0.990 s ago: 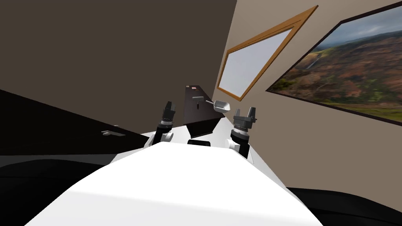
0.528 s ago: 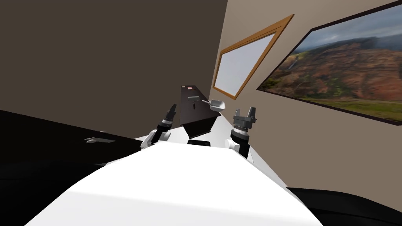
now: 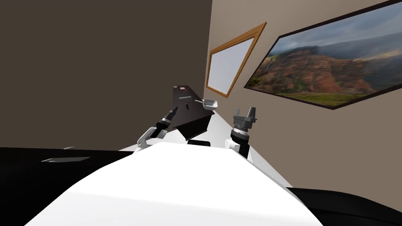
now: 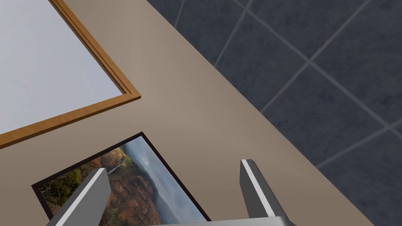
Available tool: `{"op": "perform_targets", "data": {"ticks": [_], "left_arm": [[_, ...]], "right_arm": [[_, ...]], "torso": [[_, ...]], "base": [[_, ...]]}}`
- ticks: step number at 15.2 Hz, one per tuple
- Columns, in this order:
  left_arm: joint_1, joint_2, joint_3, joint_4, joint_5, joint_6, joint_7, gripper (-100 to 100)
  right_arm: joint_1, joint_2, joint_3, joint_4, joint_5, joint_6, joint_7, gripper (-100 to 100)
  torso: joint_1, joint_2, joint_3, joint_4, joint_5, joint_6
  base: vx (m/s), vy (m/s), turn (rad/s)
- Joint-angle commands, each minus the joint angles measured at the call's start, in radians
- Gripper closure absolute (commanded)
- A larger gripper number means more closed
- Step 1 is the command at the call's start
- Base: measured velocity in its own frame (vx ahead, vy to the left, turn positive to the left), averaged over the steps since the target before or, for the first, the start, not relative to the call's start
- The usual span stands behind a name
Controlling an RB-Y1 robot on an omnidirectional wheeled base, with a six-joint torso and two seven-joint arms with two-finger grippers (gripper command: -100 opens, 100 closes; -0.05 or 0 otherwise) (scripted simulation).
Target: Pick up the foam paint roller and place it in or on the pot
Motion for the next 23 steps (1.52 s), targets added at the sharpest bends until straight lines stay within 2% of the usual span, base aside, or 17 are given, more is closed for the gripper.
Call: {"op": "perform_targets", "data": {"ticks": [1,2,3,6,11,14,15,19,20,23], "left_arm": [[-0.011,0.032,0.014,0.040,-0.019,0.027,-0.005,-100],[-0.020,0.052,0.021,0.063,-0.033,0.047,-0.009,-100],[-0.020,0.052,0.021,0.063,-0.033,0.047,-0.009,-100],[-0.047,0.105,0.042,0.133,-0.073,0.105,-0.022,-100],[-0.065,0.137,0.055,0.178,-0.098,0.142,-0.031,-100],[-0.089,0.179,0.073,0.242,-0.133,0.195,-0.043,-100],[-0.089,0.179,0.073,0.242,-0.133,0.195,-0.043,-100],[-0.117,0.223,0.094,0.314,-0.173,0.254,-0.057,-100],[-0.117,0.223,0.094,0.314,-0.173,0.254,-0.057,-100],[-0.133,0.246,0.107,0.355,-0.196,0.287,-0.065,-100]], "right_arm": [[0.000,0.000,0.000,0.000,0.000,0.000,0.000,0],[0.000,0.000,0.000,0.000,0.000,0.000,0.000,0],[0.000,0.000,0.000,0.000,0.000,0.000,0.000,0],[0.000,0.000,0.000,0.000,0.000,0.000,0.000,0],[0.000,0.000,0.000,0.000,0.000,0.000,0.000,0],[0.000,0.000,0.000,0.000,0.000,0.000,0.000,0],[0.000,0.000,0.000,0.000,0.000,0.000,0.000,0],[0.000,0.000,0.000,0.000,0.000,0.000,0.000,0],[0.000,0.000,0.000,0.000,0.000,0.000,0.000,0],[0.000,0.000,0.000,0.000,0.000,0.000,0.000,0]], "torso": [[0.000,0.000,0.000,0.000,0.000,0.000],[0.000,0.000,0.000,0.000,0.000,0.000],[0.000,0.000,0.000,0.000,0.000,0.000],[0.001,-0.001,0.000,0.000,0.000,0.001],[0.001,0.000,0.000,0.000,0.000,0.000],[0.001,0.000,0.000,0.000,0.000,0.000],[0.001,-0.001,0.000,0.000,0.000,0.000],[0.000,-0.001,0.000,0.000,0.000,0.000],[0.000,-0.001,-0.001,0.000,0.000,0.000],[0.002,0.000,0.000,0.000,0.000,0.000]], "base": [[0.023,-0.055,-0.159],[0.034,-0.066,-0.236],[0.035,-0.054,-0.181],[0.037,-0.053,-0.255],[0.027,-0.041,-0.140],[0.036,-0.045,-0.221],[0.044,-0.044,-0.161],[0.044,-0.045,-0.185],[0.043,-0.033,-0.148],[0.031,-0.024,-0.145]]}}
